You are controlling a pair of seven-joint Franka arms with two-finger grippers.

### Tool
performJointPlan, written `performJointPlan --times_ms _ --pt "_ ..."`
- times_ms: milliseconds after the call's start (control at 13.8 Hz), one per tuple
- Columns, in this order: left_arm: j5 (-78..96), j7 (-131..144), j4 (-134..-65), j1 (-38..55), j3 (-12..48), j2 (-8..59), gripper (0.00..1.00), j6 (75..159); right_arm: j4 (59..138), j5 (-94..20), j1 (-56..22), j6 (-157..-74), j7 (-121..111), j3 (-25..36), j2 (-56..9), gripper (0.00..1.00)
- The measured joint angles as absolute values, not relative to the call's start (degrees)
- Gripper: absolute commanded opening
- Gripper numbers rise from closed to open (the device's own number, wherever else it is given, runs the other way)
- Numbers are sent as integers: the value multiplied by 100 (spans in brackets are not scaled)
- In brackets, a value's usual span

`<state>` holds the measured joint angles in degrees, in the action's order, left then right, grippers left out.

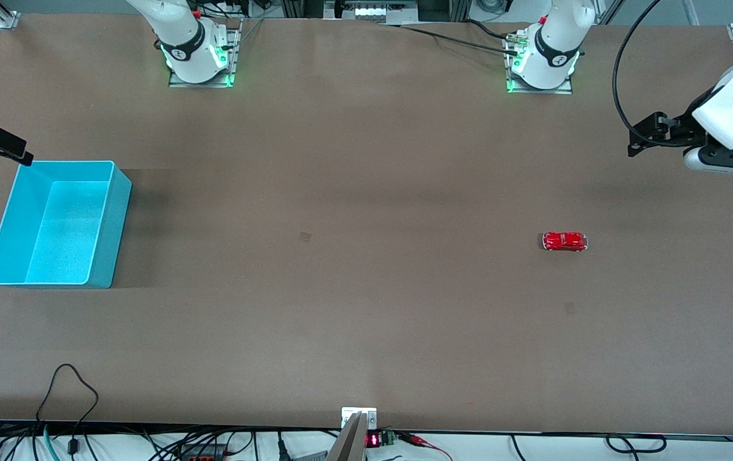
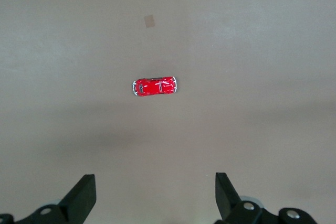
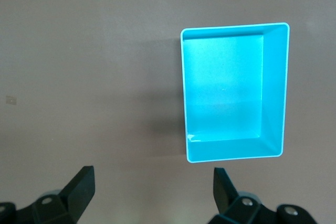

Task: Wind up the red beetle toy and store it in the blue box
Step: 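Move the left gripper over the red toy car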

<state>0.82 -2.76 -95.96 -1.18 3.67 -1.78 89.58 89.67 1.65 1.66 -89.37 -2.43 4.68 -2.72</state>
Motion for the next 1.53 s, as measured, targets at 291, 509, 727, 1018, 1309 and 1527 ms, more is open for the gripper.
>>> performJointPlan --times_ms 291,509,727,1018,1309,1527 --pt "88 -276 -9595 -117 372 -178 100 8958 8967 165 145 -8939 -243 455 -272 100" --pt "89 -276 -9592 -111 396 -168 100 8914 8967 165 144 -8939 -243 455 -272 100" --pt "96 -302 -9579 -104 414 -166 100 8419 8967 165 143 -8940 -243 455 -272 100" --pt "114 -388 -9570 14 464 -162 100 7586 8967 165 140 -8940 -243 454 -272 100" --pt "116 -1596 -9572 92 468 -21 100 7131 8967 165 139 -8940 -243 454 -272 100" --pt "75 -3030 -9572 85 456 214 100 7236 8967 165 139 -8939 -243 454 -272 100"
